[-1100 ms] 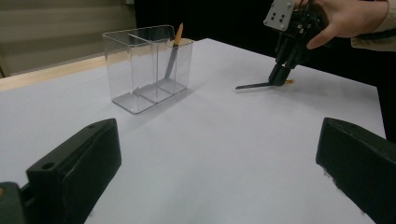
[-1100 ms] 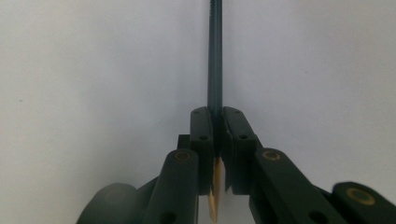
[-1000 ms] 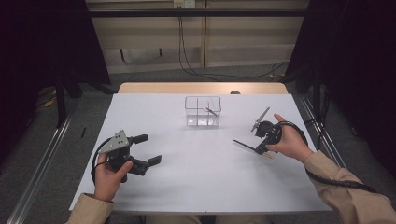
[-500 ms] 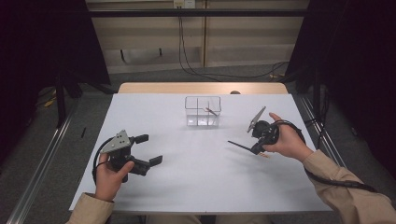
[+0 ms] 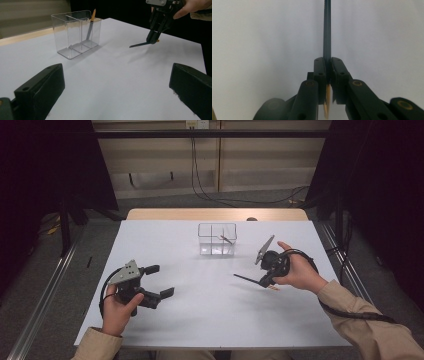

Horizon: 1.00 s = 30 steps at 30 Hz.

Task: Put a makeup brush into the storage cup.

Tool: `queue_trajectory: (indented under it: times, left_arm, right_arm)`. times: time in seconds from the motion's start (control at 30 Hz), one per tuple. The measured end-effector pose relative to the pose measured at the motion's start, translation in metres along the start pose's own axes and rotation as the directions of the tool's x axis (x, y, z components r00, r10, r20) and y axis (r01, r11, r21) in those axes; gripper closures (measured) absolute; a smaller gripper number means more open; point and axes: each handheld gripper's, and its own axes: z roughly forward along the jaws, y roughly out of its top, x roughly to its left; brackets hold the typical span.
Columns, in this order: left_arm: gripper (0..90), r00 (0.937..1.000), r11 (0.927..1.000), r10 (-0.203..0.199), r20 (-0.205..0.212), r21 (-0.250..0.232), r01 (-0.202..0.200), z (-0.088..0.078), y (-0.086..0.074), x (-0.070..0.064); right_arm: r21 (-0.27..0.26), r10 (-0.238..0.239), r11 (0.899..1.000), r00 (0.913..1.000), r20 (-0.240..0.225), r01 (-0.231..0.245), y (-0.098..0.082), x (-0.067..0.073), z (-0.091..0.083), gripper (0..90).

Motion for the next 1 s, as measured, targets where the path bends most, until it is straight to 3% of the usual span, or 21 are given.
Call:
queue_trajectory:
  times: [0.27,0.63,1.0]
  left_arm:
    - [0.1,1.0000,1.0000,0.002,0.004,0.002,-0.002,0.000,0.000,0.000]
    - [0.1,1.0000,1.0000,-0.001,0.008,0.008,0.001,0.001,0.000,-0.001]
    - [0.1,0.9999,0.9998,-0.002,0.014,0.020,0.002,0.002,0.000,-0.001]
  right_arm:
    - [0.001,-0.060,0.998,0.9980,-0.020,0.060,0.015,0.011,0.003,83.8]
    - [-0.005,-0.103,0.995,0.9938,-0.041,0.103,0.032,0.027,0.008,83.8]
    - [-0.003,-0.165,0.986,0.9844,-0.060,0.165,0.043,0.042,0.014,83.8]
